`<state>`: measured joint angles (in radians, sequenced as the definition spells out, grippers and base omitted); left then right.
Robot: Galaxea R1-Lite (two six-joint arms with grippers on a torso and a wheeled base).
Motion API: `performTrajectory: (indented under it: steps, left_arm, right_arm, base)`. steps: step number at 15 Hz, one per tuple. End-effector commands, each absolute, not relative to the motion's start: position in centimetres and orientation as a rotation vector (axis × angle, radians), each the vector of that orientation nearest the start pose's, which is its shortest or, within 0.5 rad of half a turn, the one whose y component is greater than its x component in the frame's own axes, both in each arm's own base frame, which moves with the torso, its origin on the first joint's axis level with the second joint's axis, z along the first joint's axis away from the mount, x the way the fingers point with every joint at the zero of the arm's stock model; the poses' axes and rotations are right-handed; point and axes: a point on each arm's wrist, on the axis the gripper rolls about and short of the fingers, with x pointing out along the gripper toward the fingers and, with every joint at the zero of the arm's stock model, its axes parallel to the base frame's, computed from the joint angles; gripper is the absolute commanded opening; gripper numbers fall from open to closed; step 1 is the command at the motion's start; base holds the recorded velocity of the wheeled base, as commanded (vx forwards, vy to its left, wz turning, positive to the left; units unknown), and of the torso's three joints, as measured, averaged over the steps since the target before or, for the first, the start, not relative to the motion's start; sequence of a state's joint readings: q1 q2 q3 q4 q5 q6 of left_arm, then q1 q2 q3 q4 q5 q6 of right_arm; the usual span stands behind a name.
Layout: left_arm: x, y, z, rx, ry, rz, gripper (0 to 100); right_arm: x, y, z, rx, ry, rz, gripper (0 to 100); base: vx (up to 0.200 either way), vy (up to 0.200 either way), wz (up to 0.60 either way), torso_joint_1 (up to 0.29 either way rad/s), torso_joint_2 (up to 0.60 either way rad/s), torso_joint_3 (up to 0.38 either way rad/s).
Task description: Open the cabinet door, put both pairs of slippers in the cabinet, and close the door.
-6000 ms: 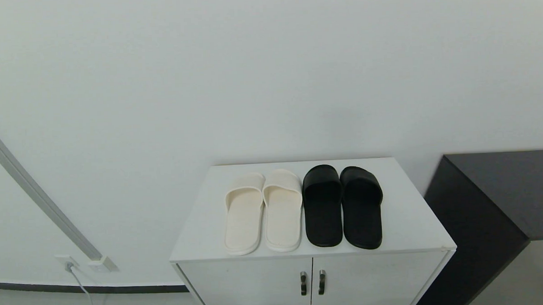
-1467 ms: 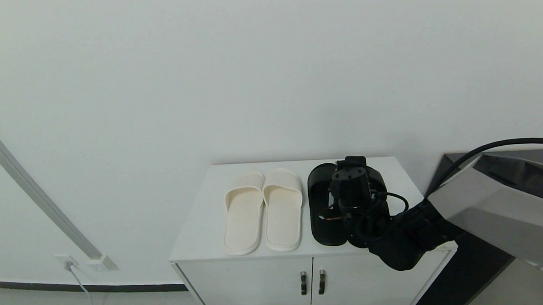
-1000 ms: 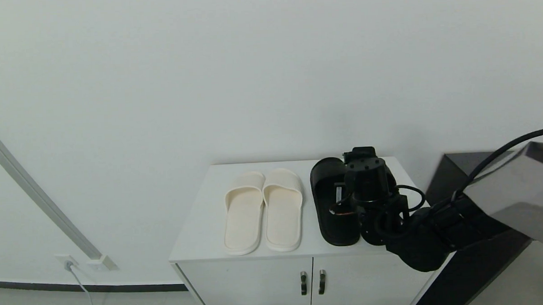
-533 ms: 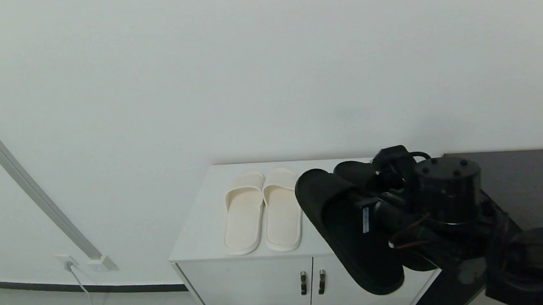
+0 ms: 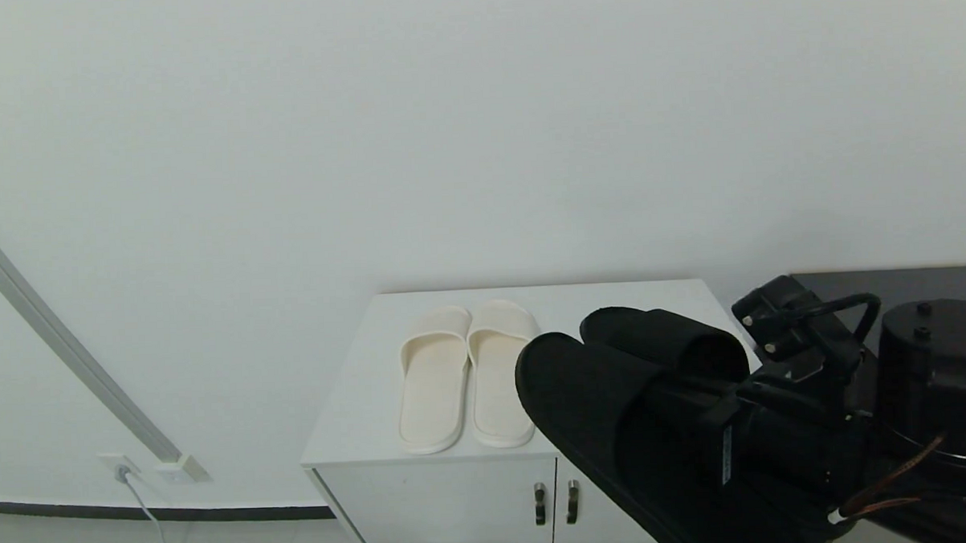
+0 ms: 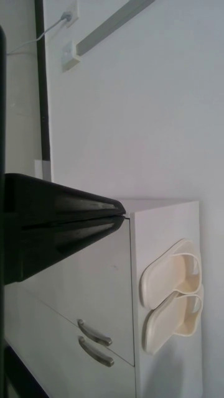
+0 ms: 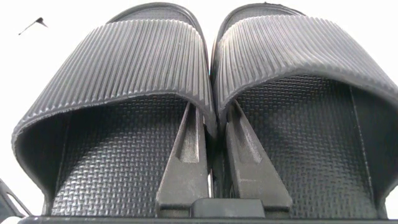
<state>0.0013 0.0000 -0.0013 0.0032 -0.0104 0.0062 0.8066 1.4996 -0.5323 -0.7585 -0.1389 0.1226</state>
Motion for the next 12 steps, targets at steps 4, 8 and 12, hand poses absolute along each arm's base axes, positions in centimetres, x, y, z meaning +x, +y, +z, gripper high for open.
performTrajectory:
  steps: [4, 8, 12]
  left_arm:
    - [-2.29, -0.03, 7.57, 0.005, 0.0, -0.009, 0]
    - [-2.29, -0.03, 7.56, 0.005, 0.002, -0.009, 0]
    - [-2.29, -0.03, 7.56, 0.005, 0.002, -0.009, 0]
  right_arm:
    - [16.59, 16.87, 17.59, 0.02, 0.233, 0.655, 0]
    - [16.51, 16.84, 17.42, 0.014, 0.239, 0.654, 0]
    - [16.48, 16.7, 17.39, 0.013, 0.235, 0.652, 0]
  base:
    - [-0.1, 0.0, 0.0, 0.001, 0.0, -0.001]
    - [-0.2, 0.0, 0.0, 0.006, 0.0, 0.002]
    - [-0.2, 0.0, 0.0, -0.002, 0.0, 0.002]
